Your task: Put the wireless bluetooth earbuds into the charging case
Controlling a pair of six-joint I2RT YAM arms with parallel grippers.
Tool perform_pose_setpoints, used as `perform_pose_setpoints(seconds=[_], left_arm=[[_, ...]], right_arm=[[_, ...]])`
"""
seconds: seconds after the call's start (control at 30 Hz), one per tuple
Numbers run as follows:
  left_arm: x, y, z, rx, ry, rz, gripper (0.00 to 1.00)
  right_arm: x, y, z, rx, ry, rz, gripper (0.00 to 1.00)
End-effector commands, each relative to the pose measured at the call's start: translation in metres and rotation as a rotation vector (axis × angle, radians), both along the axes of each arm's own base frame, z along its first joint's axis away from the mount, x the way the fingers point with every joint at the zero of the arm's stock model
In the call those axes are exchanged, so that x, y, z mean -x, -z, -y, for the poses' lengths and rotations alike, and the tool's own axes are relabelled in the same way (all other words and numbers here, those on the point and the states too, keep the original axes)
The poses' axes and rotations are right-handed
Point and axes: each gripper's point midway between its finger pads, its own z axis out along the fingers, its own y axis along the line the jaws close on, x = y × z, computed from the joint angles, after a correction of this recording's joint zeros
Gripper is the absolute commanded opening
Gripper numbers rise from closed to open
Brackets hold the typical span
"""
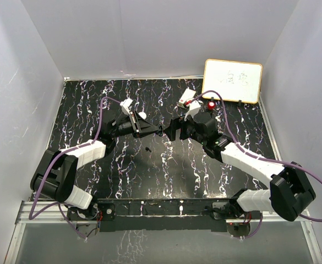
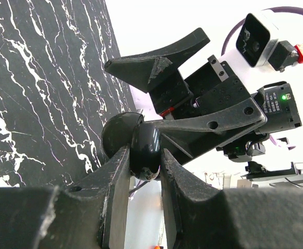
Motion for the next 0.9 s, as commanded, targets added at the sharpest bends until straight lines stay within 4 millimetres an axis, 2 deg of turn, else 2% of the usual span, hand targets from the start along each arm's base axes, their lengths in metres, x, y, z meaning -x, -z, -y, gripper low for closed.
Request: perform_pose_setpoints(seconds=[0.0, 0.47, 0.87], left_arm=[[0.011, -0.018, 0.004, 0.042, 0.055, 0.058, 0.0], [0.012, -0.013, 0.004, 0.041, 0.053, 0.041, 0.0], [0.015, -0.002, 0.003, 0.037, 0.051, 0.016, 0.09]], right_arm=[[-0.006, -0.028, -0.013, -0.067, -0.027, 0.064, 0.83], [-0.009, -0.035, -0.019, -0.088, -0.045, 0.082, 0.83], [-0.01, -0.036, -0.023, -0.091, -0.052, 0.079, 0.83]])
